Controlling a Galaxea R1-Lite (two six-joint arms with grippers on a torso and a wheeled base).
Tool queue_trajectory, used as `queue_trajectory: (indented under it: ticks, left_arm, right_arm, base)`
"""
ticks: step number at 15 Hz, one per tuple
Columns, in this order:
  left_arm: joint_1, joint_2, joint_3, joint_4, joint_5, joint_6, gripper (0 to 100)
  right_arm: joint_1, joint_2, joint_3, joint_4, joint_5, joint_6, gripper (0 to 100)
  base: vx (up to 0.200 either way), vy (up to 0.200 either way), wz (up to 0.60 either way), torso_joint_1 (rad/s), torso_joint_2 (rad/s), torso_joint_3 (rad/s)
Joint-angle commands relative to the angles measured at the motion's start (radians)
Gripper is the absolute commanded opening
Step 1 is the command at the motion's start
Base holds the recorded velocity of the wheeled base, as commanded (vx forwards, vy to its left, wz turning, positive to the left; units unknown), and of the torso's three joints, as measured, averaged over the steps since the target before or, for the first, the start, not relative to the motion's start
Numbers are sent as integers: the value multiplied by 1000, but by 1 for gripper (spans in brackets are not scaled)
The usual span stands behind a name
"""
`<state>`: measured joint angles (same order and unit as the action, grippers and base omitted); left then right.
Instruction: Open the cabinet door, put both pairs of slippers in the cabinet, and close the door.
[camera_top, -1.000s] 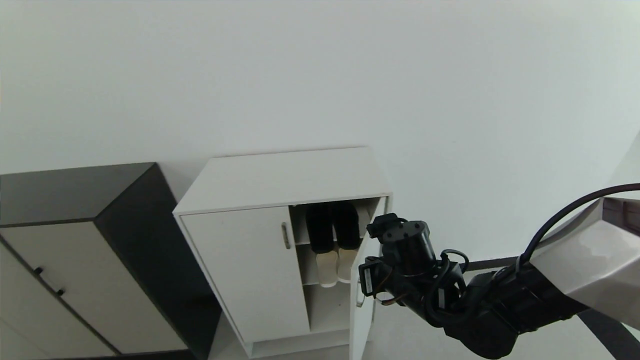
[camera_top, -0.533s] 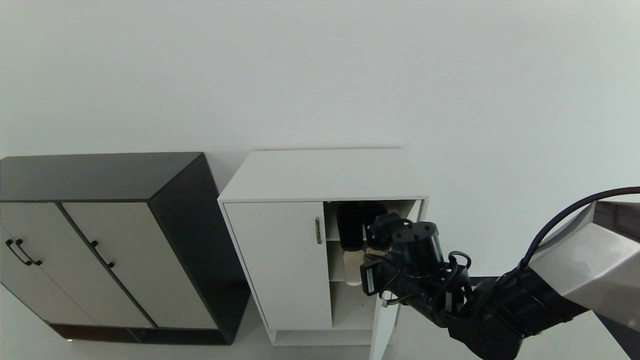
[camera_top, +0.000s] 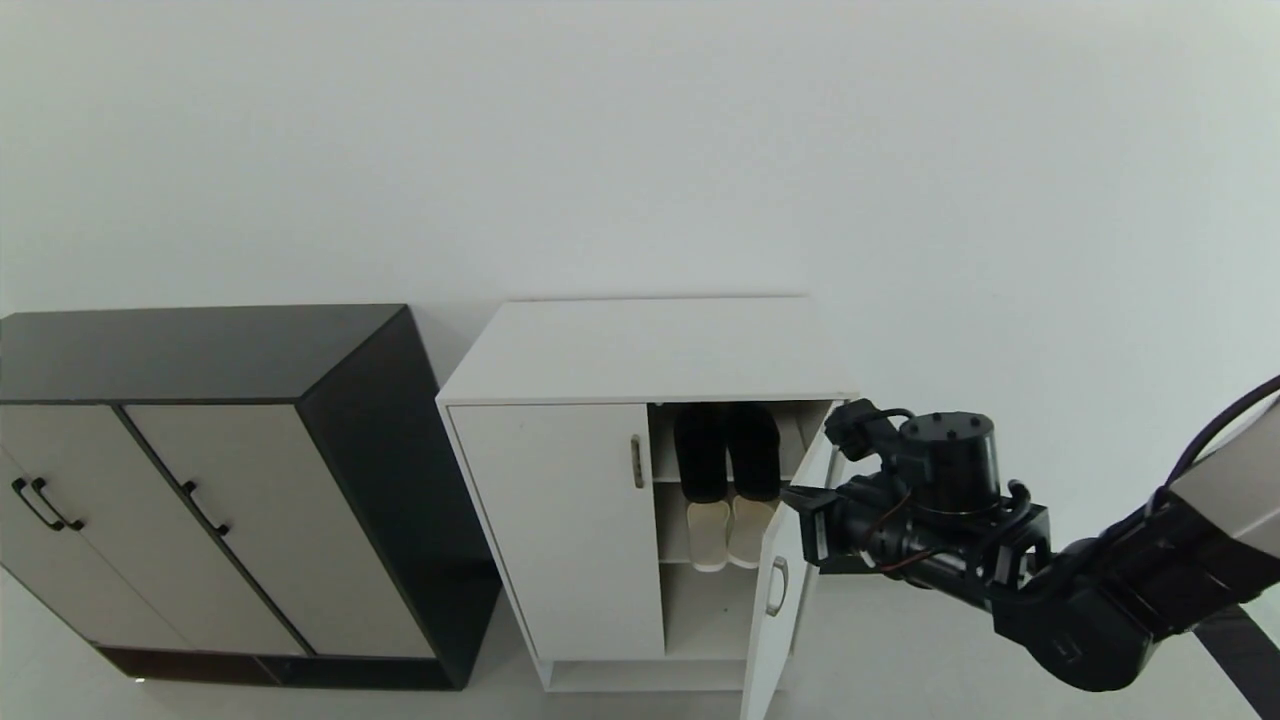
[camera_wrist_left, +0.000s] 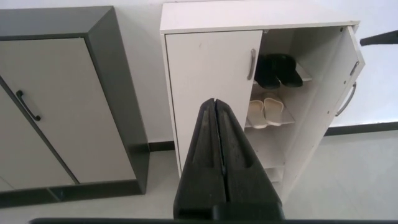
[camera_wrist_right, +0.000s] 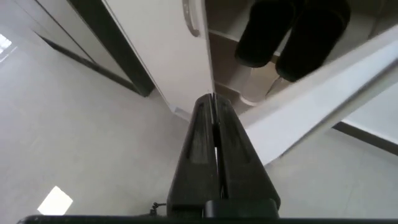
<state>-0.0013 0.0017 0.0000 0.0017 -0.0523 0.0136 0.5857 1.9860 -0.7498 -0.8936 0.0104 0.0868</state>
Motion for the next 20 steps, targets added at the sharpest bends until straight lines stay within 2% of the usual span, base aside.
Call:
queue_trajectory:
  ticks: [1,4,13,17,20]
  left_arm:
    - [0,0,0,0,0,0,0]
    - [0,0,0,0,0,0,0]
    - [0,0,0,0,0,2,0]
    - [0,0,0,0,0,2,0]
    - [0,0,0,0,0,2,0]
  right_arm:
    - [-24,-52,33,45,8,-19,0]
    - [-23,-32,27,122,10,-42,0]
    - [-14,128,-56,111,3,-41,0]
    - [0,211,-59,-54,-35,-41,0]
    - [5,228,-57,-117,-38,-39,0]
  base:
    - [0,0,0,0,0,0]
    - [0,0,0,0,0,0]
    - [0,0,0,0,0,0]
    - [0,0,0,0,0,0]
    - [0,0,0,0,0,0]
